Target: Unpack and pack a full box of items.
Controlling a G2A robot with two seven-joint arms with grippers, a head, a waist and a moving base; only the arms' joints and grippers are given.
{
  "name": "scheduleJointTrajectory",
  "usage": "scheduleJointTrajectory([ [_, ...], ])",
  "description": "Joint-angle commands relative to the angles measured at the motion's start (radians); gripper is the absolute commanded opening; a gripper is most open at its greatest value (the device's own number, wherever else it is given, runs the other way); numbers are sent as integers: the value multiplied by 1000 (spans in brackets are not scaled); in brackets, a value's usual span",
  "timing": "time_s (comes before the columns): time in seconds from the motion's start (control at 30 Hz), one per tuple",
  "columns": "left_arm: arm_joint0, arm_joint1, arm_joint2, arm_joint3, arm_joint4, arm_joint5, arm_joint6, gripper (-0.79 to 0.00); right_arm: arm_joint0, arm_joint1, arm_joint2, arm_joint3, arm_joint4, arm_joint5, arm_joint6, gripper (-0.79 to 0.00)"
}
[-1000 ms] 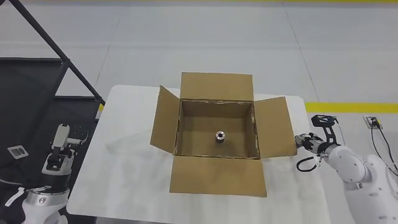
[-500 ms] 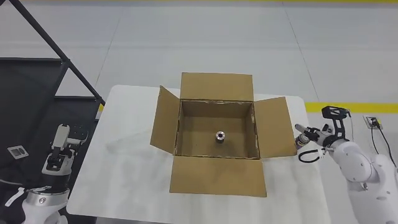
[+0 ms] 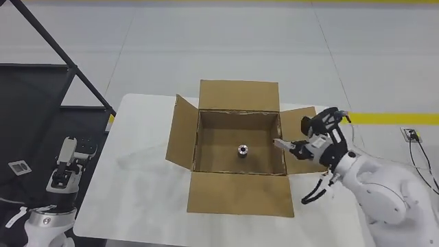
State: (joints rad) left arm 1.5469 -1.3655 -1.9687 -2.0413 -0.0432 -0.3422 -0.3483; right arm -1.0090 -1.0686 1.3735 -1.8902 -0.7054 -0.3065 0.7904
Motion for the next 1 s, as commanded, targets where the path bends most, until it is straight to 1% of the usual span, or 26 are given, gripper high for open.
scheduleJointTrajectory([
  [0.0, 0, 0, 0, 0, 0, 0, 0, 0, 135, -13, -128, 99, 34, -15, 109, 0],
  [0.13, 0, 0, 0, 0, 0, 0, 0, 0, 361, -63, -357, 326, 47, 27, 201, 0],
  [0.17, 0, 0, 0, 0, 0, 0, 0, 0, 403, -79, -407, 383, 68, 32, 202, 0],
  [0.23, 0, 0, 0, 0, 0, 0, 0, 0, 477, -109, -495, 494, 90, 33, 207, 0],
  [0.33, 0, 0, 0, 0, 0, 0, 0, 0, 556, -154, -597, 637, 99, 55, 180, 0],
  [0.4, 0, 0, 0, 0, 0, 0, 0, 0, 593, -182, -651, 721, 81, 100, 152, 0],
  [0.57, 0, 0, 0, 0, 0, 0, 0, 0, 651, -240, -734, 896, 106, 109, 121, 0],
  [0.7, 0, 0, 0, 0, 0, 0, 0, 0, 672, -276, -777, 983, 72, 173, 73, 0],
  [0.83, 0, 0, 0, 0, 0, 0, 0, 0, 681, -305, -811, 1041, 49, 211, 64, 0],
  [0.87, 0, 0, 0, 0, 0, 0, 0, 0, 683, -312, -817, 1055, 44, 220, 65, -65],
  [0.9, 0, 0, 0, 0, 0, 0, 0, 0, 687, -319, -825, 1068, 34, 231, 69, -394],
  [0.93, 0, 0, 0, 0, 0, 0, 0, 0, 689, -326, -830, 1077, 34, 235, 68, -480],
  [0.97, 0, 0, 0, 0, 0, 0, 0, 0, 691, -332, -832, 1086, 38, 232, 68, -588],
])
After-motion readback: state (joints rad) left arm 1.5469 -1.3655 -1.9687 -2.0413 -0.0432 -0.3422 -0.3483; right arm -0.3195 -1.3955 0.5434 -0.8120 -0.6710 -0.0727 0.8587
